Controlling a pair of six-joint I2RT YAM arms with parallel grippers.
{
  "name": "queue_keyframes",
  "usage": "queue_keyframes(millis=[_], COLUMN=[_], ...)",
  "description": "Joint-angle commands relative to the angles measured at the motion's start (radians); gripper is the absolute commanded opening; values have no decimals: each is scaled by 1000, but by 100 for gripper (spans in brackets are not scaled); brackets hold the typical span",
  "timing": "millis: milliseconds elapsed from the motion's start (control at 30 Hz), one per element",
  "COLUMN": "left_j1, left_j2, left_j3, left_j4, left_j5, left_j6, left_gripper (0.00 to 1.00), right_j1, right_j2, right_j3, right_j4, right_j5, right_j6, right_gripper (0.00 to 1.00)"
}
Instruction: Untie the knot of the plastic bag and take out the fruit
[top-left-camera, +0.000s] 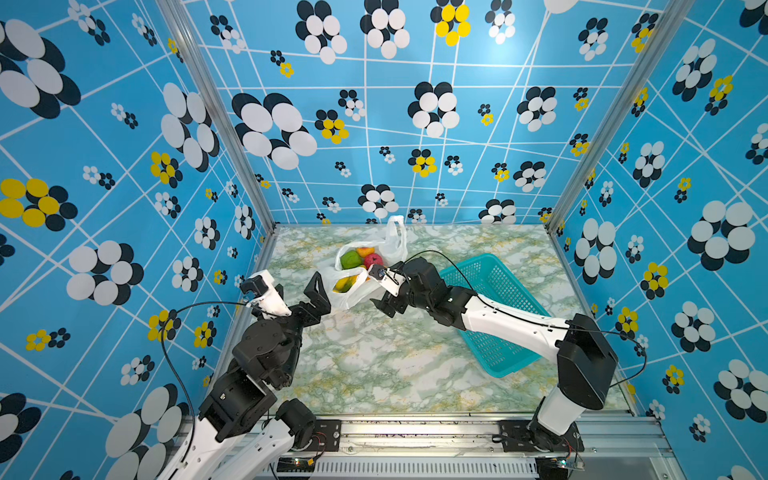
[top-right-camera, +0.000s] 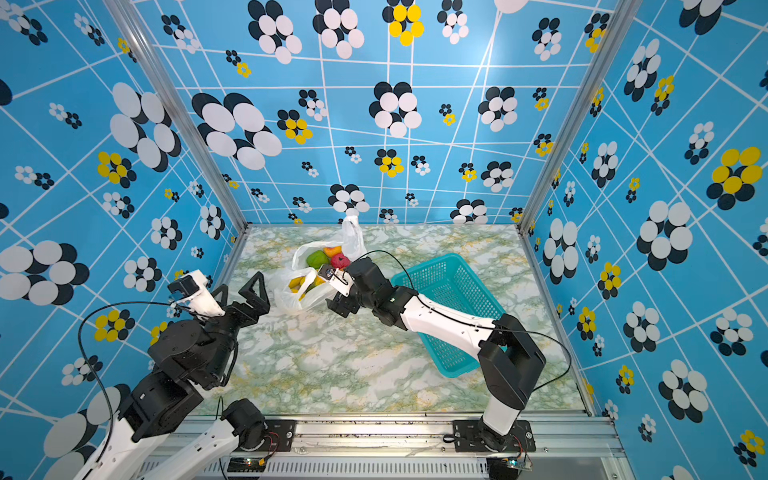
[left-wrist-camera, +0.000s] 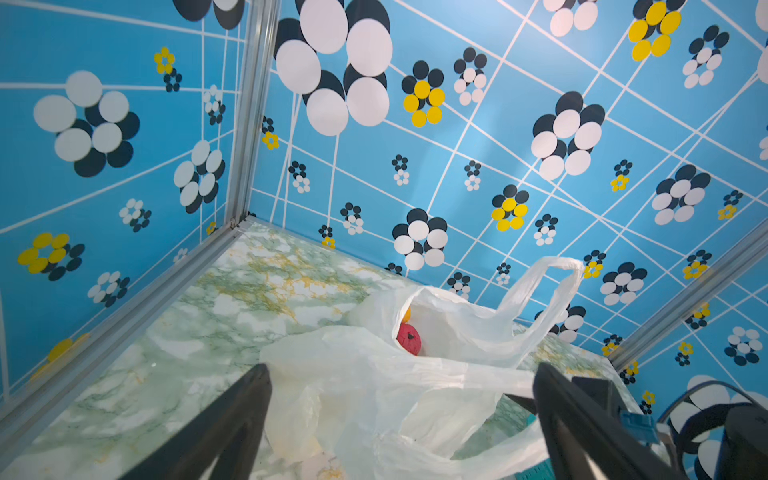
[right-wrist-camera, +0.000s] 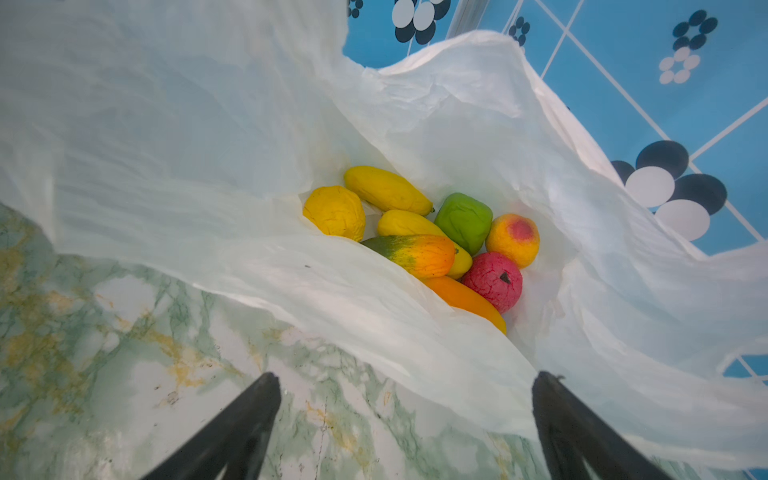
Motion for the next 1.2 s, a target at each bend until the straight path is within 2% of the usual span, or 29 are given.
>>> queue_keyframes(millis=[0, 200, 267, 367, 500, 533, 600, 733, 833, 900, 1000, 1167], left_j1=[31, 124, 171, 262, 384, 403, 425, 420, 391, 360, 317, 310], left_j2=[45, 115, 149, 206, 347, 387, 484, 666, 780, 838, 906, 992], left_j3=[81, 132, 159, 178, 236, 248, 291, 377, 426, 461, 512, 537], left_j4=[-39, -91, -130, -151, -188, -193, -214, -261, -297, -330, -390, -403], left_j5=[-47, 82, 128, 254, 449, 501, 592, 689, 681, 616, 481, 416], left_j6=[59, 26, -1, -32, -61, -61, -55, -27, -1, 16, 36, 41], left_gripper=[99, 99, 99, 99, 99, 99, 99, 99, 99, 99, 100, 100], right_j1=[-1, -8, -10, -9, -7, -7, -5, 1, 3, 5, 5, 7], right_j2=[45, 162, 192, 187, 152, 142, 119, 96, 96, 96, 94, 93], right_j3=[71, 197, 242, 216, 154, 137, 91, 36, 20, 14, 9, 3], right_j4=[-85, -172, -219, -203, -177, -167, -131, -90, -74, -68, -63, -50], right_j5=[-59, -104, -110, -123, -163, -168, -177, -182, -177, -176, -180, -177], right_j6=[-54, -90, -92, -91, -63, -55, -37, -23, -14, -4, 7, 11], right_gripper=[97, 95, 89, 74, 44, 40, 39, 37, 31, 26, 25, 22])
